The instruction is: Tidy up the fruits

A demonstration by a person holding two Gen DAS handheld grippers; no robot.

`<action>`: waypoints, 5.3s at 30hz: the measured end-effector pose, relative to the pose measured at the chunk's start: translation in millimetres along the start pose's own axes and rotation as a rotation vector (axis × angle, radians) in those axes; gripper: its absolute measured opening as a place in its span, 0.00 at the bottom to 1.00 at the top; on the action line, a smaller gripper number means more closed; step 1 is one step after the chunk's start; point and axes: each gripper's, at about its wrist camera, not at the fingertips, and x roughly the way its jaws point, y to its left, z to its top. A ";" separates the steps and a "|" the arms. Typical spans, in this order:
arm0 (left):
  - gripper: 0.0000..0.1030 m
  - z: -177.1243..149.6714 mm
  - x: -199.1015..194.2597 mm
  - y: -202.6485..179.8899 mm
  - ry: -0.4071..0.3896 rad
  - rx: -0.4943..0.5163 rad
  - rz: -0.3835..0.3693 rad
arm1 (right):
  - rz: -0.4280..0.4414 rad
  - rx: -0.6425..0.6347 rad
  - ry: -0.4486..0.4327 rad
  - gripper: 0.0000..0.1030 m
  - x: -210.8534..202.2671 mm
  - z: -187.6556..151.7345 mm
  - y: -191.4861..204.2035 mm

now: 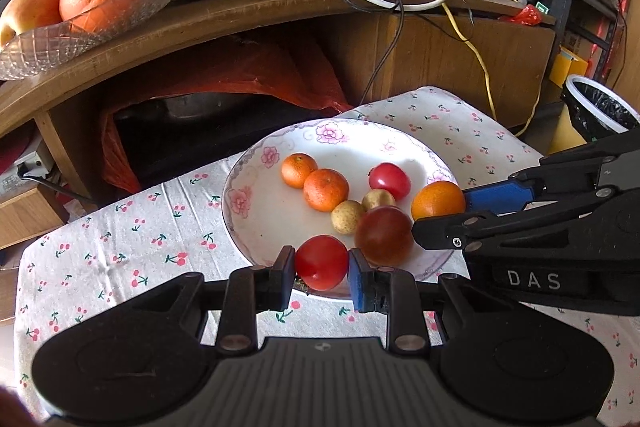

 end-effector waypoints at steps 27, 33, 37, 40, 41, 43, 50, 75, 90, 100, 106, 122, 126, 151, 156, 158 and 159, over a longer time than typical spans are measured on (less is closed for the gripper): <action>0.35 1.0 16.2 10.2 0.007 -0.048 0.003 | -0.001 0.011 -0.005 0.28 12.7 5.7 -9.1; 0.36 0.9 17.1 10.2 0.008 -0.054 0.002 | -0.009 0.027 0.005 0.28 12.1 4.2 -16.0; 0.36 0.4 17.4 10.3 0.007 -0.054 0.003 | 0.003 0.051 0.009 0.29 15.4 6.9 -19.3; 0.37 0.8 16.5 9.8 0.006 -0.055 0.003 | 0.009 0.069 0.008 0.30 17.4 8.2 -21.6; 0.37 0.9 16.3 10.4 0.005 -0.056 0.003 | 0.015 0.075 0.009 0.30 17.4 8.4 -22.8; 0.38 1.1 15.7 11.5 0.004 -0.060 0.002 | 0.023 0.088 0.010 0.31 17.2 8.2 -25.0; 0.41 1.6 10.0 13.4 -0.005 -0.063 0.002 | 0.026 0.127 -0.010 0.33 14.4 10.2 -29.4; 0.89 -3.2 -43.5 -18.1 -0.056 -0.043 0.043 | -0.057 0.165 -0.022 0.41 -50.5 -27.0 -25.2; 1.00 -33.9 -100.7 -35.6 -0.093 -0.103 0.072 | -0.088 0.189 -0.087 0.48 -112.8 -61.8 -13.1; 1.00 -53.6 -126.3 -51.4 -0.105 -0.103 0.118 | -0.098 0.182 -0.105 0.50 -136.2 -82.0 1.5; 1.00 -61.5 -138.0 -53.6 -0.110 -0.111 0.099 | -0.095 0.183 -0.122 0.52 -148.6 -90.0 7.7; 1.00 -79.0 -149.6 -55.2 -0.083 -0.174 0.084 | -0.087 0.184 -0.129 0.53 -163.7 -108.2 20.6; 1.00 -81.6 -151.6 -54.5 -0.084 -0.179 0.089 | -0.088 0.176 -0.123 0.53 -164.3 -111.2 24.5; 1.00 -92.0 -156.3 -55.7 -0.090 -0.204 0.099 | -0.092 0.168 -0.114 0.54 -166.2 -120.4 30.1; 1.00 -92.4 -155.4 -55.9 -0.088 -0.203 0.100 | -0.092 0.169 -0.110 0.55 -165.4 -120.9 29.3; 1.00 -92.4 -155.7 -55.9 -0.089 -0.202 0.101 | -0.092 0.168 -0.109 0.55 -165.4 -121.1 29.4; 1.00 -92.5 -155.5 -56.0 -0.089 -0.201 0.102 | -0.092 0.168 -0.109 0.55 -165.4 -121.0 29.3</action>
